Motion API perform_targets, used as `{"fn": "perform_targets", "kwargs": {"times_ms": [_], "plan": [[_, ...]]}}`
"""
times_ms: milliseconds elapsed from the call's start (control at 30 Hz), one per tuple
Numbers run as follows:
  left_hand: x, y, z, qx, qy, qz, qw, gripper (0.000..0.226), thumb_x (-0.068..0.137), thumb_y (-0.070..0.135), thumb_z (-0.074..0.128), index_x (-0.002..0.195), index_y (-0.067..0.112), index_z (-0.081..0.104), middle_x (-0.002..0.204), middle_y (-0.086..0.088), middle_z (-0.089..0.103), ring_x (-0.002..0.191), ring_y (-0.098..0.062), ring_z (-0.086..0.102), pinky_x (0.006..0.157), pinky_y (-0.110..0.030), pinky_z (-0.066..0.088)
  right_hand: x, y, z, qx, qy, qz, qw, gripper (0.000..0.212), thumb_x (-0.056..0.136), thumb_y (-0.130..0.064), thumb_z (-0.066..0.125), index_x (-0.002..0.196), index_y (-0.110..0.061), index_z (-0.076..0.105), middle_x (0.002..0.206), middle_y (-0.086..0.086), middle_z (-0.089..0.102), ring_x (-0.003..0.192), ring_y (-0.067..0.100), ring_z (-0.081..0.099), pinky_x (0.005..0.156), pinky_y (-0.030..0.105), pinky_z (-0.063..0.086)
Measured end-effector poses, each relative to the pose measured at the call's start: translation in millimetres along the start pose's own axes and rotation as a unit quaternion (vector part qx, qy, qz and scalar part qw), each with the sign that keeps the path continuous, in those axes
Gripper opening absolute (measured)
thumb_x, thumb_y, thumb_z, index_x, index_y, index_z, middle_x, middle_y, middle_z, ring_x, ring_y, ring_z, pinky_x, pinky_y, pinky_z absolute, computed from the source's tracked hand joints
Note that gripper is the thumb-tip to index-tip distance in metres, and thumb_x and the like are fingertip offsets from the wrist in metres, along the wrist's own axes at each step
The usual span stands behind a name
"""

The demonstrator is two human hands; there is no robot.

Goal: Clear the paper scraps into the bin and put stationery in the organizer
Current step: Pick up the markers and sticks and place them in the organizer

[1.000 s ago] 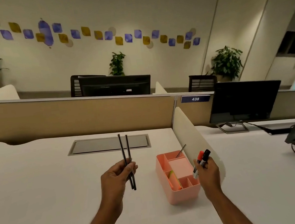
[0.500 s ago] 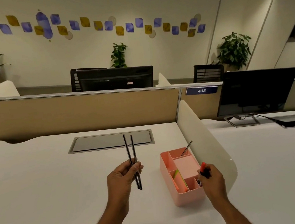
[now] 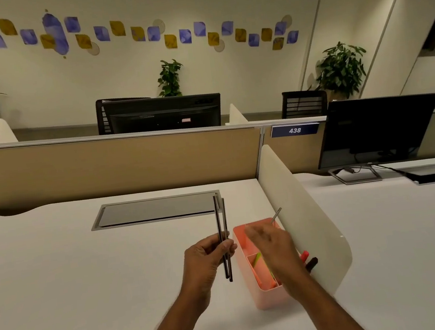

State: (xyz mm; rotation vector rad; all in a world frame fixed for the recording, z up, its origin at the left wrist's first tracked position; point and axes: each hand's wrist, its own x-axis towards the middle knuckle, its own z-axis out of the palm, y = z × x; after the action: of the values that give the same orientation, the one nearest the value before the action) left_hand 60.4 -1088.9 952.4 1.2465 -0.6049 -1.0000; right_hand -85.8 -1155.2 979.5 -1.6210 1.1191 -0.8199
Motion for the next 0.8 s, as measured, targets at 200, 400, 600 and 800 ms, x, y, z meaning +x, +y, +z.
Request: {"fn": "perform_targets", "kwargs": {"times_ms": [200,400,600,800], "plan": [[14,-3,2,0.064,-0.036,0.021,0.997,0.021,0.093,0.014,0.067,0.111,0.013,0.077,0.099,-0.003,0.080,0.096,-0.020,0.076,0.089,-0.029,0.059,18,7,34,0.087,-0.080,0.002,0.993,0.024,0.094,-0.028,0.061,0.116,-0.022,0.069,0.106,-0.007,0.075,0.103,0.004,0.068,0.084,0.019,0.056],[29,-9,-2,0.117,-0.035,0.038,0.992,0.020,0.096,0.015,0.063,0.103,0.027,0.077,0.094,0.005,0.081,0.091,-0.011,0.076,0.078,-0.018,0.058,41,14,47,0.085,-0.056,0.004,0.995,0.018,0.093,-0.021,0.063,0.108,-0.017,0.073,0.096,-0.001,0.077,0.094,0.012,0.073,0.088,0.035,0.059],[48,-19,-8,0.164,-0.007,0.069,0.984,0.035,0.096,0.027,0.064,0.130,0.020,0.066,0.127,0.008,0.070,0.120,-0.004,0.064,0.098,-0.013,0.049,68,14,45,0.088,0.038,0.000,0.995,0.015,0.091,-0.023,0.066,0.103,-0.017,0.073,0.093,-0.003,0.076,0.090,0.007,0.071,0.075,0.017,0.054],[63,-22,-25,0.281,0.019,0.100,0.954,0.058,0.101,0.048,0.031,0.156,0.033,0.023,0.164,0.014,0.022,0.152,-0.006,0.018,0.122,-0.029,0.018,121,31,0,0.047,0.249,-0.013,0.967,0.004,0.091,-0.017,0.065,0.090,-0.014,0.067,0.084,0.004,0.073,0.084,0.020,0.070,0.076,0.039,0.059]]}}
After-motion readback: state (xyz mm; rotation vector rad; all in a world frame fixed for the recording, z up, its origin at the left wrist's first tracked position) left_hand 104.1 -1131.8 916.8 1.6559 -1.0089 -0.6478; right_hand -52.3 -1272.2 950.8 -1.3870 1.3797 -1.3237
